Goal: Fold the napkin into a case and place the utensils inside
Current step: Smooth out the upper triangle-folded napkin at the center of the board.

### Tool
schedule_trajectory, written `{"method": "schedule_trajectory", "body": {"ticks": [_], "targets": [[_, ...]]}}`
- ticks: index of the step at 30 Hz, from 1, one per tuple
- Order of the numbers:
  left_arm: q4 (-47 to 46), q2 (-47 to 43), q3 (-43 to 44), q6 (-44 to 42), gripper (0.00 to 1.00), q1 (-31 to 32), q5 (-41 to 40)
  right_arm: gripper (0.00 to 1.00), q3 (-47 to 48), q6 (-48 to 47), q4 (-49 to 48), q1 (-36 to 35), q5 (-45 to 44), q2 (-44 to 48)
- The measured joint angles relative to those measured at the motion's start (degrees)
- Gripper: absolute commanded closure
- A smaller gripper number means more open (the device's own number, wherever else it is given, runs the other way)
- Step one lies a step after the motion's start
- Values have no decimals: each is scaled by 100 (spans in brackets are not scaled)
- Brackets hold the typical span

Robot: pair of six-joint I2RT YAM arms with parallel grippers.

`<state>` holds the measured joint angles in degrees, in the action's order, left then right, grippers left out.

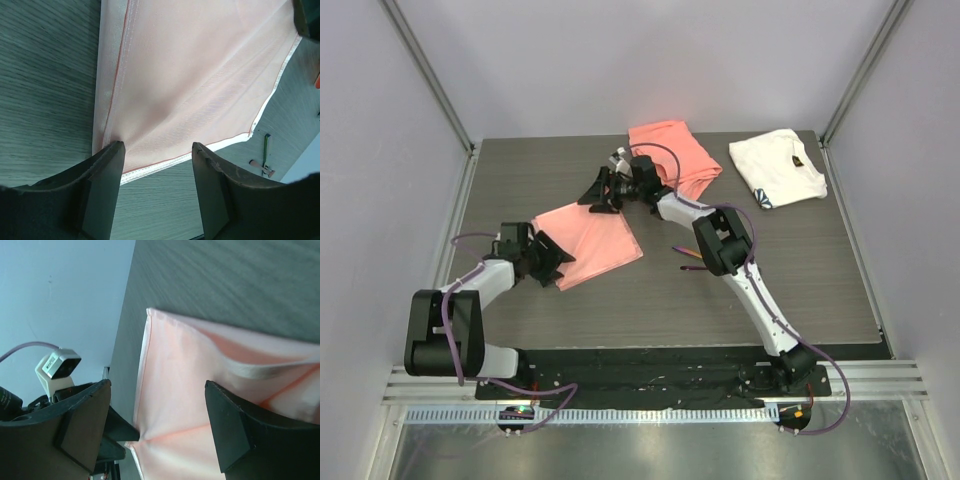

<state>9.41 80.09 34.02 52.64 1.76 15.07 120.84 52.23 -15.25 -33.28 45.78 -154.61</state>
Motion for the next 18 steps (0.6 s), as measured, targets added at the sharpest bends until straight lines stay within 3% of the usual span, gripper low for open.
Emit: {"method": "schedule_trajectory", "body": {"ticks": [9, 12, 14, 18], "targets": [[-238, -76, -83, 74, 25, -4, 111, 18, 1228, -417, 855, 317, -149, -459], [-219, -142, -85, 59, 11, -2, 133, 18, 1263, -590, 1067, 374, -227, -433], [-52, -304, -85, -13, 10, 0, 138, 18, 1001, -673, 1145, 385, -280, -262], [531, -752, -52, -85, 19, 0, 129, 18, 96, -737, 1307, 302, -507, 492]]}}
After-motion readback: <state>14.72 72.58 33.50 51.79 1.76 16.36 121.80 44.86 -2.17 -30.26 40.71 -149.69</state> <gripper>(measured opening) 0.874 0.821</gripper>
